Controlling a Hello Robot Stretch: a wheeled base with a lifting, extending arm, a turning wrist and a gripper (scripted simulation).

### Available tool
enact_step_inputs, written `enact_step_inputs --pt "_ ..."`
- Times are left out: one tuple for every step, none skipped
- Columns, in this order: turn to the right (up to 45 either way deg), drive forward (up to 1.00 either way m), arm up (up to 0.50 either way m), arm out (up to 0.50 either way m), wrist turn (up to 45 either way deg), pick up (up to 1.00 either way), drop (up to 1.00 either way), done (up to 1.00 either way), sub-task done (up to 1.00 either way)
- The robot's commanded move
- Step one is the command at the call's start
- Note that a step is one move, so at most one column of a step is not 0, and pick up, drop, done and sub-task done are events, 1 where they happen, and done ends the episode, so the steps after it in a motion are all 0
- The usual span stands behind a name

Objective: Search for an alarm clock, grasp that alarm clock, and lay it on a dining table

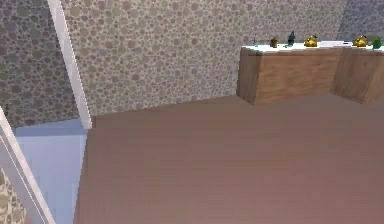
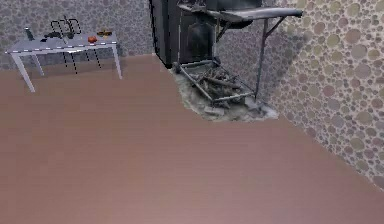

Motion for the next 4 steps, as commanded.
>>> enact_step_inputs --pt "-3.0 0.0 0.0 0.0 0.0 0.0 0.0 0.0 0.0" --pt "0.0 0.7 0.0 0.0 0.0 0.0 0.0 0.0 0.0" --pt "-15.0 0.0 0.0 0.0 0.0 0.0 0.0 0.0 0.0" --pt "-3.0 0.0 0.0 0.0 0.0 0.0 0.0 0.0 0.0"
